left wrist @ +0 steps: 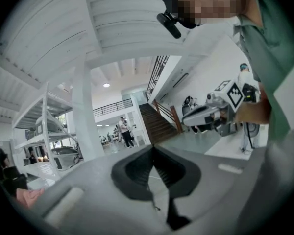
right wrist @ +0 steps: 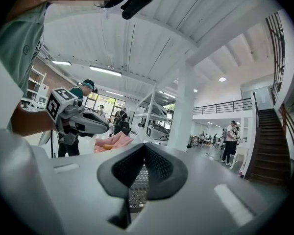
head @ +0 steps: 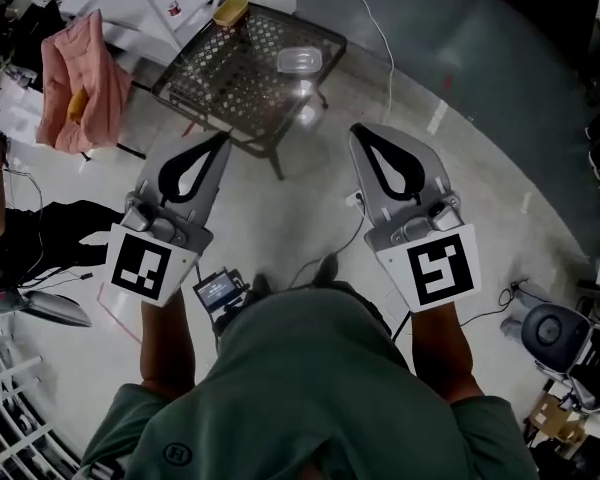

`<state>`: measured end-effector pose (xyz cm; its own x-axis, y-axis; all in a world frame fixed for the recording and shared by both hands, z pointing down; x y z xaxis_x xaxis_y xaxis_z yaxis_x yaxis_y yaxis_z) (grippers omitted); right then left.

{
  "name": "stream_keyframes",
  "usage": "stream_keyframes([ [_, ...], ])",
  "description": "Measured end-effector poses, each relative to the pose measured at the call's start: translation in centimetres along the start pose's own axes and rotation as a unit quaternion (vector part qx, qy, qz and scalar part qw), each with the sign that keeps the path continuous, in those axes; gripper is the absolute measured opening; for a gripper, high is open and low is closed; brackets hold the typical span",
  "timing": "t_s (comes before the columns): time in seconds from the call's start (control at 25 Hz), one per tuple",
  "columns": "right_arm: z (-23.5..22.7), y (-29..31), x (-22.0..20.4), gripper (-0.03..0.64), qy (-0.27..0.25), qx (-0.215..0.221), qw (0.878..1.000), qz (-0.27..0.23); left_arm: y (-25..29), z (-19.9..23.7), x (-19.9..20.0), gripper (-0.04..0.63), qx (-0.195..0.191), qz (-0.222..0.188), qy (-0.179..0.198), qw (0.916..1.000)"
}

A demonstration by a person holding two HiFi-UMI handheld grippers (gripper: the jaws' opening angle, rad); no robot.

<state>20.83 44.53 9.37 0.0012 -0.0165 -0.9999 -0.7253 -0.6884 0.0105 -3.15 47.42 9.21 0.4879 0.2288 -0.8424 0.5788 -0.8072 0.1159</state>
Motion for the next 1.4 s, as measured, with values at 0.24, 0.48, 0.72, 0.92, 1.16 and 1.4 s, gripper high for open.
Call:
stream_keyframes([
  [0.24,-2.0,0.1,-0.6,0.006,0.003,0.032,0.999,-0.001,0.6,-1.0,0.8,0.002,0.026,0.022,0.006,0.9994],
  [0.48,-1.7,1.7,-0.8,0.006,0.006,0.033,0.999,0.01,0.6,0.4,-0.4,0.002,0.025,0.025,0.0,0.9994],
  [0.72,-0.8,4.9,-0.4,0.006,-0.005,-0.009,1.0,0.016,2.0,4.4,-3.3,0.002,-0.002,-0.012,-0.009,0.9999],
  [0.92,-0.9,7.6,0.0,0.006,-0.009,-0.05,0.998,0.022,4.3,8.0,-5.1,0.002,-0.034,-0.04,-0.012,0.9985],
  [1.16,-1.2,10.3,0.4,0.006,-0.008,-0.088,0.996,0.026,6.7,11.2,-6.7,0.002,-0.068,-0.06,-0.012,0.9959],
  [1.4,-1.5,13.6,0.4,0.006,-0.007,-0.123,0.992,0.032,8.8,14.7,-8.9,0.002,-0.094,-0.075,-0.016,0.9926],
])
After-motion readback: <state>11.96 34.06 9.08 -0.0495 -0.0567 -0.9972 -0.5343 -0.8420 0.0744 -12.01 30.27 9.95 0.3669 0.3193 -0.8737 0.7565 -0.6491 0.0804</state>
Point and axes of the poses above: the fingertips, and each gripper's own axes: y forward along the fingers, z to its left, x out of its top, the point moved 9 cm from there along -y, backward along the fingers, and after that the axes turned 12 degrees about y, right-handed, at the moved point
